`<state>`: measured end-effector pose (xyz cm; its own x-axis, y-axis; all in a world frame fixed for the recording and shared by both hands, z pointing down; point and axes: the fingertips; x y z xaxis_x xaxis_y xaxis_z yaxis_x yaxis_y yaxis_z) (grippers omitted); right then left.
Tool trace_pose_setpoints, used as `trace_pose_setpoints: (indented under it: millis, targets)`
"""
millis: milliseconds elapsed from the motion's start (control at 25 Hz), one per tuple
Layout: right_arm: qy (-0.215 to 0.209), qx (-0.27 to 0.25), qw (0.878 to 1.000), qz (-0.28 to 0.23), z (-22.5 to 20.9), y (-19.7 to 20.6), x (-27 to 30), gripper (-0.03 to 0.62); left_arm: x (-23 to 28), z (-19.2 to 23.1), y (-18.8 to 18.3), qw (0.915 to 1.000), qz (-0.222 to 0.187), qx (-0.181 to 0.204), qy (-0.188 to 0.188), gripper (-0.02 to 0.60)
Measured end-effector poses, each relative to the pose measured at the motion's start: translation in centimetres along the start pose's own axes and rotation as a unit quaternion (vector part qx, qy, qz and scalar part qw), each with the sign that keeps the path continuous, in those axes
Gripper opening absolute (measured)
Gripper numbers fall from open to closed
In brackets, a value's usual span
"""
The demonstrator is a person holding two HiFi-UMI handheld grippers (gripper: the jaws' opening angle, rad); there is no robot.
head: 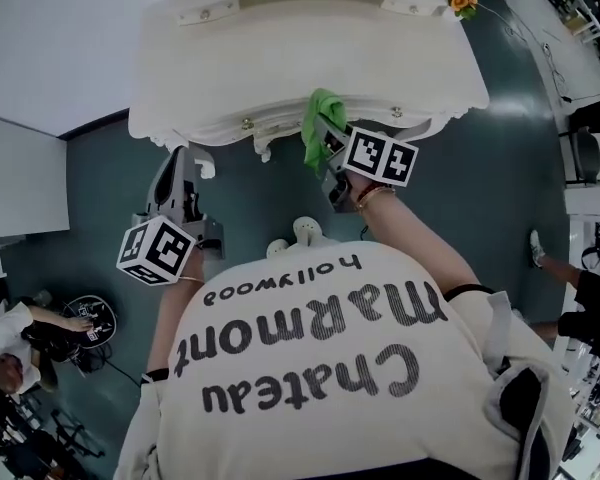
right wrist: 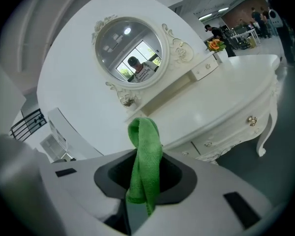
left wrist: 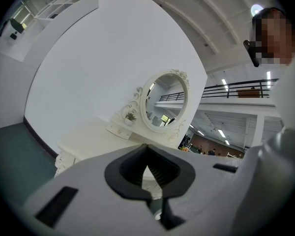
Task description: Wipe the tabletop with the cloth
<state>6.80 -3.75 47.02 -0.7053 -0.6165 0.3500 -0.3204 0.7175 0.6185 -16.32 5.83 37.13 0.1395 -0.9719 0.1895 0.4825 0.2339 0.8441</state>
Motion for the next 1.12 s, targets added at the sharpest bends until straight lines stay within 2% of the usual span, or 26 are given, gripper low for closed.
trace_pose_setpoints:
  millis: [200, 360, 640, 1120]
  targets:
    - [-0.036, 0.008, 0.999, -0.031, 4.3, -1.3, -1.4, 0.104, -0.4, -1.0, 0.0, 0.9999, 0.001, 0.000, 0.014, 0.008]
    - [-0.041, -0.016, 0.997, -0.066, 5.9, -3.3, -2.9, 0.103, -0.5, -1.3, 0.1, 0.9998, 0.003, 0.001, 0.020, 0.008]
    - [-0.019, -0.091, 0.991, -0.100, 6.5, -6.6, -5.2, 0.103, -0.5, -1.6, -0.3, 0.9998, 0.001, 0.009, 0.016, 0.008]
    - [0.006, -0.113, 0.989, -0.096, 5.7, -7.0, -5.9, 0.103, -0.1, -2.2, -0.8, 0.9996, -0.002, 0.010, 0.025, 0.008]
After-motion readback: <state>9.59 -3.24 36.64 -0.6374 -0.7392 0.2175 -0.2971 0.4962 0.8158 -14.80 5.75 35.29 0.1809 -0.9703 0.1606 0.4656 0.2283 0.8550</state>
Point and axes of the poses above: the fingertips, and each gripper's own axes: x forward along the fingers, z to its left, y out of its underside, and after that the axes turned 6 degrees about -y, right-handed
